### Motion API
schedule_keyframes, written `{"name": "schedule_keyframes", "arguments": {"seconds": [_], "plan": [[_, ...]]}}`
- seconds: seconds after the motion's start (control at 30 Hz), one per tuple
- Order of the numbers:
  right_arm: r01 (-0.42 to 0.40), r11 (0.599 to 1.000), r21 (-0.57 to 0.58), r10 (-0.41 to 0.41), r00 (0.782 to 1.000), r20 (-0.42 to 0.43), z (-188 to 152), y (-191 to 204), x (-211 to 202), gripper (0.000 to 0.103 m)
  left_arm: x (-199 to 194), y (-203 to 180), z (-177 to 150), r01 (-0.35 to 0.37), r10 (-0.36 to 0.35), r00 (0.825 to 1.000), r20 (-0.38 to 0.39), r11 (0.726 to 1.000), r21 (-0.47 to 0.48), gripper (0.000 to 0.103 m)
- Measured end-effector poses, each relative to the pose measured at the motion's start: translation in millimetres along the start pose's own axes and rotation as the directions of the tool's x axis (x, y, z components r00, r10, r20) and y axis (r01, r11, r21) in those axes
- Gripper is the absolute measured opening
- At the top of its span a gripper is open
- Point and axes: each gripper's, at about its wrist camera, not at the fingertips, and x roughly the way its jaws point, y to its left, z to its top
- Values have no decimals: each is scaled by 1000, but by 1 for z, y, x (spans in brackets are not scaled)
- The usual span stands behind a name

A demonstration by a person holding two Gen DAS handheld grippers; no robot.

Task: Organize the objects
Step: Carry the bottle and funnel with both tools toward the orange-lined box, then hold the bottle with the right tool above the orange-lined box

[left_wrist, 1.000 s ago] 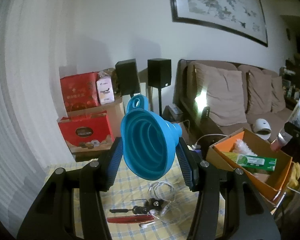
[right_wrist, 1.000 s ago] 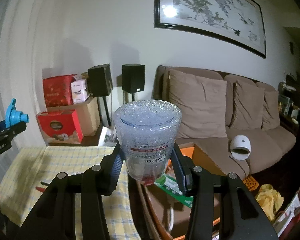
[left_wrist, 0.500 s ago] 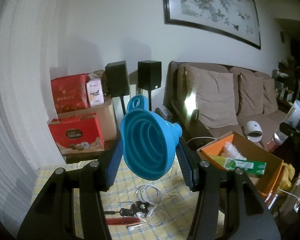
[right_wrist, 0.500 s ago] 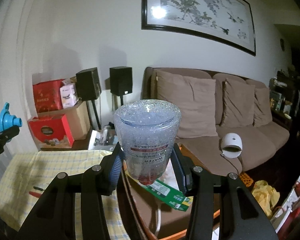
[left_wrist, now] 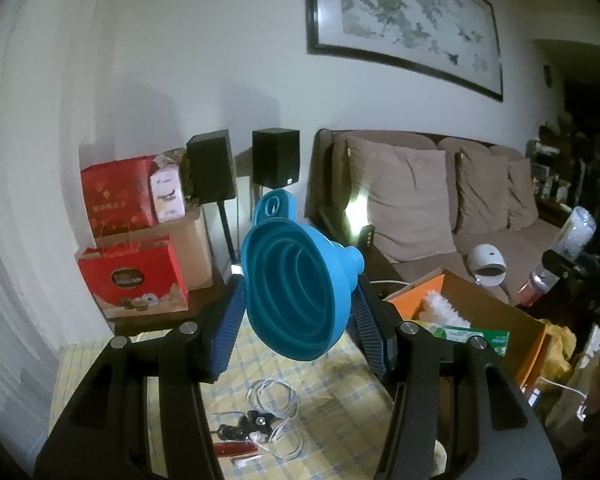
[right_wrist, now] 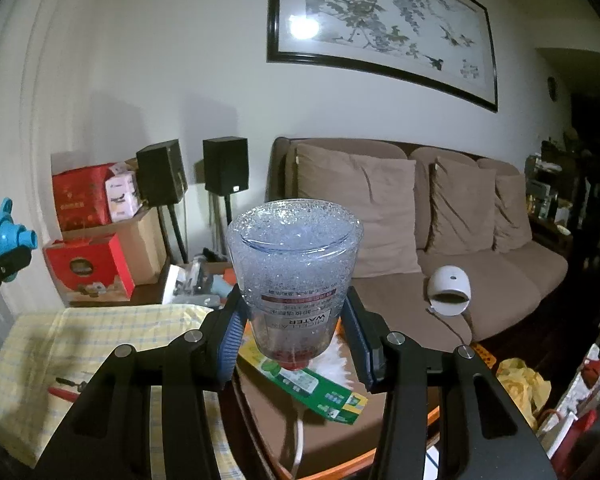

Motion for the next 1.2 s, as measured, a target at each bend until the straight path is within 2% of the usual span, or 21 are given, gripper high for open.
{"name": "schedule_keyframes", "arguments": {"seconds": [0.47,1.2], "plan": [[30,1000,8,-30,1000,-2,2,-10,1,48,1,-28,11,71,-72,997,17,997,20,50],[86,996,20,-85,996,-30,-1,-29,12,48,17,-66,14,159,-159,987,0,987,38,50]]}}
